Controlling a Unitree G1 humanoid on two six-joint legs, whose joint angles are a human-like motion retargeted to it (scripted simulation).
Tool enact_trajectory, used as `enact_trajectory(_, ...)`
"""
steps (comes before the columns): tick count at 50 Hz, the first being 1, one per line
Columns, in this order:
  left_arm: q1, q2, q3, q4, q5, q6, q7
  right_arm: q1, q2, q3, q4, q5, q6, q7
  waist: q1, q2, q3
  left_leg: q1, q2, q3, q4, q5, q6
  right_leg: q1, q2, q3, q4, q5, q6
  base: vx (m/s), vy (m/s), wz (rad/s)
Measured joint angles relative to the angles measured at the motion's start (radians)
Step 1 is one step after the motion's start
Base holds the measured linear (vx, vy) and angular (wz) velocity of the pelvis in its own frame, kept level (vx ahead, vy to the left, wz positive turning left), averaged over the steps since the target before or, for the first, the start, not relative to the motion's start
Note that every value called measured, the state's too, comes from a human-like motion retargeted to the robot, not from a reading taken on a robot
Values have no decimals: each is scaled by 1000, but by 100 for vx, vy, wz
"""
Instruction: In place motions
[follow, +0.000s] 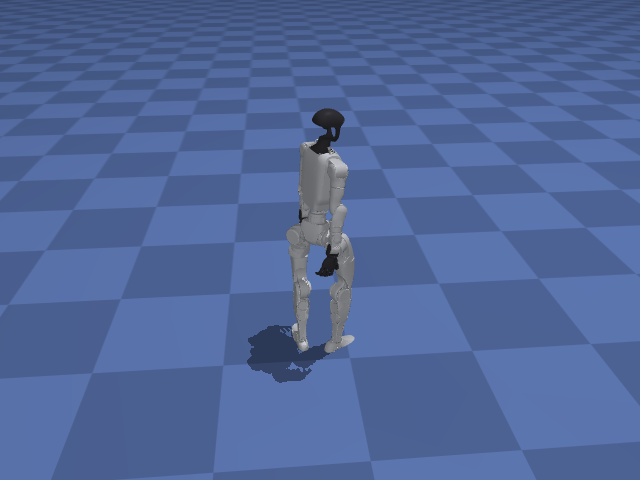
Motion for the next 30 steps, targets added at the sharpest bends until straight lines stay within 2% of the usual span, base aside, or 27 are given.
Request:
enact_trajectory(2,2,7,2,-21,21,-5,-8,11,13,7,-2,5,1,8,-9,-14,-7,10,21,10,44,9,-11,38,-5,-65,-58,-10,-25,38,-17,10)
enact_trajectory(4,17,14,-1,-33,43,-5,-4,24,28,9,-3,3,3,26,21,-54,-32,3,37,16,130,31,13,67,-29,-58,-92,-2,-2,50,-26,-21)
enact_trajectory(5,31,15,-11,-34,52,-6,9,34,39,8,-7,-2,6,41,51,-85,-51,-7,51,11,202,55,45,73,-40,9,-99,-3,21,53,-31,70)
enact_trajectory(7,57,21,-47,-30,13,-4,52,49,68,7,-45,-50,17,52,2,-122,-66,-150,111,-189,461,37,179,115,-100,-130,-151,32,37,41,-30,111)
enact_trajectory(9,70,25,-38,-22,-27,-9,75,41,84,41,-97,-113,14,54,74,-173,-77,-213,116,-236,623,4,275,106,-111,-43,-151,34,43,26,-18,-170)
enact_trajectory(10,73,23,-22,-15,-47,-12,81,31,87,73,-132,-156,4,56,127,-198,-78,-230,107,-254,684,-8,300,97,-115,33,-143,31,52,19,-2,-200)
enact_trajectory(12,69,12,2,13,-52,-5,87,10,81,115,-181,-225,-17,58,106,-196,-62,-299,11,-430,729,-25,323,124,-106,-2,-177,51,40,13,7,-84)
enact_trajectory(13,70,6,13,25,-53,1,93,-4,75,137,-197,-252,-27,55,124,-203,-60,-306,-22,-444,725,-31,336,124,-104,22,-179,53,38,12,10,-98)
enact_trajectory(15,73,-7,24,41,-65,4,105,-31,64,165,-221,-292,-40,47,147,-213,-45,-324,-103,-502,690,-34,354,132,-105,56,-182,59,38,14,10,-116)
enact_trajectory(18,84,-18,14,47,-70,-1,89,-56,61,175,-244,-288,-42,44,171,-201,-20,-315,-211,-603,501,-27,354,151,-78,87,-185,60,29,12,9,-82)
enact_trajectory(20,92,-21,-2,48,-54,0,72,-62,66,166,-250,-250,-41,46,182,-168,-2,-250,-222,-587,279,6,347,170,-30,86,-191,59,17,16,-12,-68)
enact_trajectory(22,107,-12,-9,45,-33,1,57,-64,76,151,-240,-184,-43,61,177,-152,-5,-211,-212,-625,244,-50,355,188,28,99,-195,48,-19,21,-33,-11)
enact_trajectory(23,122,-21,-12,42,-24,1,49,-60,82,143,-229,-143,-42,75,118,-110,-23,-185,-153,-524,242,-37,355,182,28,63,-196,43,0,15,22,59)
enact_trajectory(24,128,-28,-7,38,-14,2,40,-59,90,141,-223,-100,-40,86,107,-99,-29,-208,-159,-547,243,-21,355,176,28,74,-197,46,6,5,39,3)
enact_trajectory(25,130,-33,3,35,-3,3,29,-58,100,142,-219,-56,-36,97,120,-104,-30,-255,-196,-633,245,-3,355,171,27,109,-199,53,4,-9,24,-40)
enact_trajectory(27,118,-31,-4,16,14,7,19,-62,116,117,-210,28,-41,90,102,-107,4,-192,-160,-517,220,5,355,189,11,86,-192,49,7,-14,16,-6)
enact_trajectory(30,122,-18,-22,-6,31,-8,14,-55,107,147,-188,92,-85,73,178,-123,35,-142,-186,-531,177,7,355,224,24,104,-182,35,-13,0,4,-63)
